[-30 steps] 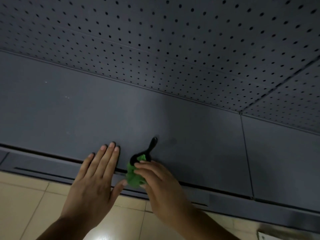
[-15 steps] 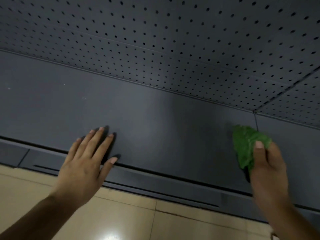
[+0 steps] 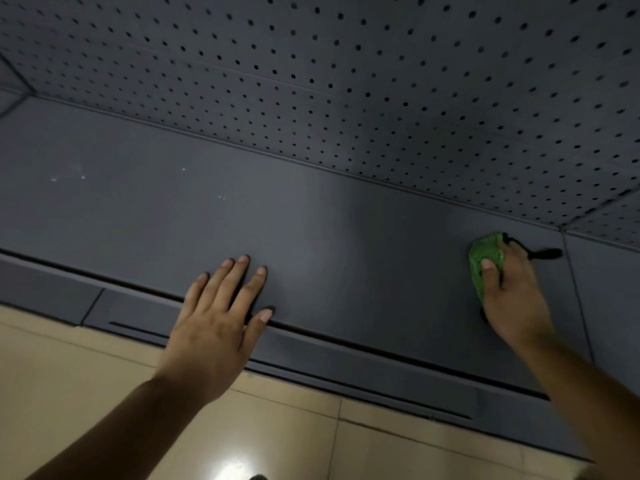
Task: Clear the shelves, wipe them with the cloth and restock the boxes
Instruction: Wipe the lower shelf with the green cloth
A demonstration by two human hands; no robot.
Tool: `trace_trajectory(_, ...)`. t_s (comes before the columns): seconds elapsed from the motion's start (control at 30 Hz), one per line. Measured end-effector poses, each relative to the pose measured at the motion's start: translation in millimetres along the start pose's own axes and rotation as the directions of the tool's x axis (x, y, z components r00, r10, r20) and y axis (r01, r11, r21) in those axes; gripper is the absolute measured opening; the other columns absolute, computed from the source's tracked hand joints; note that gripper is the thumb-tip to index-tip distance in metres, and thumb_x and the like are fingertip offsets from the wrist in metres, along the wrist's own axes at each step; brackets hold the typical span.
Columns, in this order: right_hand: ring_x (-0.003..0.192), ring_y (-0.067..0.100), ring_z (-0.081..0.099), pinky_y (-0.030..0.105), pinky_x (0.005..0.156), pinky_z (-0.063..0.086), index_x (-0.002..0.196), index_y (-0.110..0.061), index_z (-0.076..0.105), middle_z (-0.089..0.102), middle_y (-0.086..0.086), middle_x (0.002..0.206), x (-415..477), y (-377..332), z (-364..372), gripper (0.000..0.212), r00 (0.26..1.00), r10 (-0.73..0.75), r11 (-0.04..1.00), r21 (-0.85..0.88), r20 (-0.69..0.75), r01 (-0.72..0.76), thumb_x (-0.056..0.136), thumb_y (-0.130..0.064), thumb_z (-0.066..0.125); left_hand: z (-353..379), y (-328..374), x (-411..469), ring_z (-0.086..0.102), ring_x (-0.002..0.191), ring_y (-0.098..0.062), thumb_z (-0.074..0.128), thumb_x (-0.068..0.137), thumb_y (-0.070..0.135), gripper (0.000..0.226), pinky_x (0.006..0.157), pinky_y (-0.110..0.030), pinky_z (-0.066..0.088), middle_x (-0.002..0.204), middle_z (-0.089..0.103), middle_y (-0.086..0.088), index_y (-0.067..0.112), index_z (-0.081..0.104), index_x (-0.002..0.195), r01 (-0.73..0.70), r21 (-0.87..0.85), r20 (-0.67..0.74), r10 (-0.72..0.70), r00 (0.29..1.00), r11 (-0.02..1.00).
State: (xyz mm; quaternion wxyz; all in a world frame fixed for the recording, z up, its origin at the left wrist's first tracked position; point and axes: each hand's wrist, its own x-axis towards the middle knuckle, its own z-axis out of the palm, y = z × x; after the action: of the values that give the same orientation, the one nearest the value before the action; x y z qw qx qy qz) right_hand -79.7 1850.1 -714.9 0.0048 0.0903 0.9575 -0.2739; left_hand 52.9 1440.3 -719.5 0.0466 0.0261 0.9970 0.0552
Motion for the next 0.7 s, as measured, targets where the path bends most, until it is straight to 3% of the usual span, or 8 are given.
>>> trace_trajectory(0.17, 0.153, 0.03, 0.02, 0.046, 0.125, 0.019, 0.159, -0.011, 0.028, 0.02, 0.008, 0.167, -0.4, -5.3, 1.2, 0.056, 1.0, -0.004, 0.996, -0.084, 0.014, 0.006, 0.108, -0.033, 0.036, -1.3, 0.7, -1.3, 0.02, 0.153, -0.027, 0.012, 0.107, 0.051, 0.061, 0.122, -0.051, 0.022, 0.164, 0.027, -0.01, 0.019, 0.024, 0.159, 0.006, -0.015, 0.005, -0.006, 1.0, 1.0)
trace_trajectory(0.43, 0.152, 0.032, 0.023, 0.046, 0.124, 0.021, 0.156, -0.006, 0.033, 0.027, 0.014, 0.164, 5.1, -9.2, 1.6, 0.053, 1.0, -0.023, 0.991, -0.13, -0.013, 0.022, 0.108, -0.029, 0.038, -5.6, 0.1, -1.3, 0.028, 0.151, -0.029, 0.019, 0.107, 0.051, 0.059, 0.12, -0.054, 0.03, 0.162, 0.033, -0.011, 0.019, 0.027, 0.157, 0.01, -0.037, -0.003, -0.01, 1.0, 0.999)
trace_trajectory(0.6, 0.152, 0.029, 0.023, 0.044, 0.125, 0.018, 0.155, -0.007, 0.035, 0.03, 0.013, 0.163, 13.1, -10.1, 4.2, 0.072, 0.999, -0.04, 0.99, -0.135, -0.036, 0.035, 0.101, -0.055, 0.027, -6.9, 0.8, -0.4, 0.032, 0.15, -0.03, 0.024, 0.106, 0.05, 0.059, 0.118, -0.054, 0.033, 0.16, 0.037, -0.011, 0.018, 0.034, 0.155, 0.006, -0.053, -0.005, -0.007, 1.0, 0.999)
trace_trajectory(0.7, 0.153, 0.03, 0.021, 0.044, 0.125, 0.017, 0.156, -0.007, 0.033, 0.027, 0.014, 0.164, 23.8, -21.2, 10.9, 0.062, 0.999, -0.046, 0.99, -0.137, -0.018, 0.043, 0.106, -0.043, 0.033, -7.8, -0.6, -2.0, 0.033, 0.149, -0.03, 0.025, 0.106, 0.05, 0.06, 0.117, -0.054, 0.034, 0.159, 0.038, -0.012, 0.018, 0.037, 0.154, 0.002, -0.047, 0.003, -0.002, 1.0, 0.999)
